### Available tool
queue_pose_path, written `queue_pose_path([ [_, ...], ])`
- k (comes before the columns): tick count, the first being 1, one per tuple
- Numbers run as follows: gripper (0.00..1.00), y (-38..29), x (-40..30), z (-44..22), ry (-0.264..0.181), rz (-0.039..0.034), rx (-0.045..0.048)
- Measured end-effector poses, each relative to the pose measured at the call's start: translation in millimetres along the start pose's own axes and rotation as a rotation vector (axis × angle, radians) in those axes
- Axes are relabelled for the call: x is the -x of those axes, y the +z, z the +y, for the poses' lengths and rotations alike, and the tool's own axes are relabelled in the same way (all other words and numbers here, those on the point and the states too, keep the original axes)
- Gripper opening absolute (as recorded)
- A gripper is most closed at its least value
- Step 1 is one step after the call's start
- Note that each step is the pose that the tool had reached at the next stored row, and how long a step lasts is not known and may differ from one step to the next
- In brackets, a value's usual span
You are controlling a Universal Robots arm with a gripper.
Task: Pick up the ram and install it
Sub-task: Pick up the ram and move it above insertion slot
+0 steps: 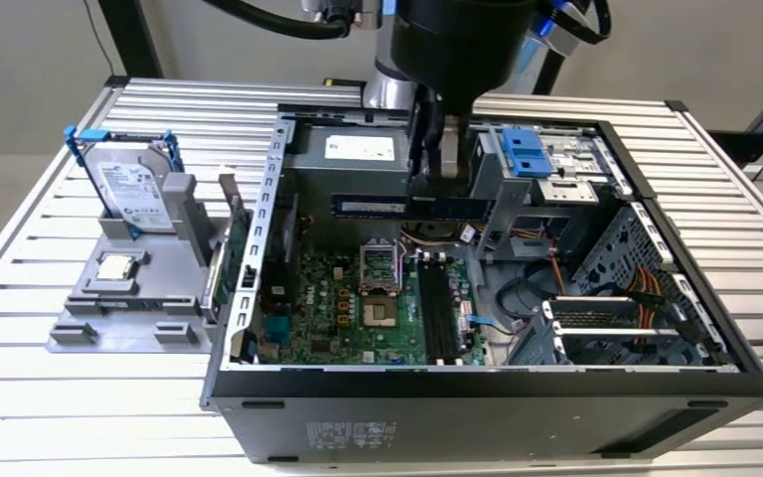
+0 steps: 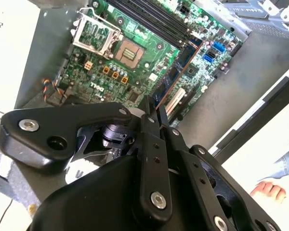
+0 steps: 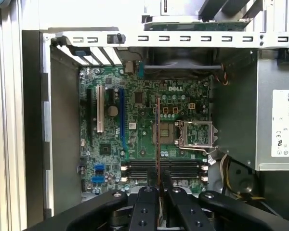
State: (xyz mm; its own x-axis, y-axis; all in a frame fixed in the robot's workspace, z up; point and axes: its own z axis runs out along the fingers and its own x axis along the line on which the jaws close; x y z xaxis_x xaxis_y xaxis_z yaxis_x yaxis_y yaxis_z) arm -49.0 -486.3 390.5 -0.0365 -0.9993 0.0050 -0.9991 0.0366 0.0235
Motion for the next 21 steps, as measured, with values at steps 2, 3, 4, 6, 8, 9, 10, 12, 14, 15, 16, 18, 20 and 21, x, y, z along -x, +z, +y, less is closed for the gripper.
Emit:
queue_pose_path([
  [2,0.00,-0.1,0.1,-1.9,0.008,-0.0002,0.0001],
  [3,0.00,-0.1,0.1,-3.0,0.011,-0.0003,0.0001],
  [4,0.00,-0.1,0.1,-4.0,0.015,-0.0003,0.0001],
  [6,0.00,-0.1,0.2,-6.1,0.022,-0.0005,0.0001],
  [8,0.00,-0.2,0.3,-8.2,0.028,-0.0007,0.0002],
  [9,0.00,-0.2,0.3,-9.4,0.032,-0.0007,0.0002],
  [10,0.00,-0.3,0.4,-10.4,0.035,-0.0008,0.0002],
  [12,0.00,-0.3,0.5,-12.6,0.041,-0.0009,0.0002],
  [14,0.00,-0.4,0.5,-14.9,0.046,-0.0011,0.0002],
  [15,0.00,-0.4,0.6,-16.1,0.049,-0.0011,0.0002],
  [16,0.00,-0.4,0.6,-17.1,0.051,-0.0012,0.0002],
  [18,0.00,-0.4,0.7,-19.1,0.056,-0.0013,0.0003],
  [20,0.00,-0.5,0.8,-20.9,0.060,-0.0013,0.0003],
  [21,0.00,-0.5,0.9,-21.7,0.061,-0.0014,0.0003],
])
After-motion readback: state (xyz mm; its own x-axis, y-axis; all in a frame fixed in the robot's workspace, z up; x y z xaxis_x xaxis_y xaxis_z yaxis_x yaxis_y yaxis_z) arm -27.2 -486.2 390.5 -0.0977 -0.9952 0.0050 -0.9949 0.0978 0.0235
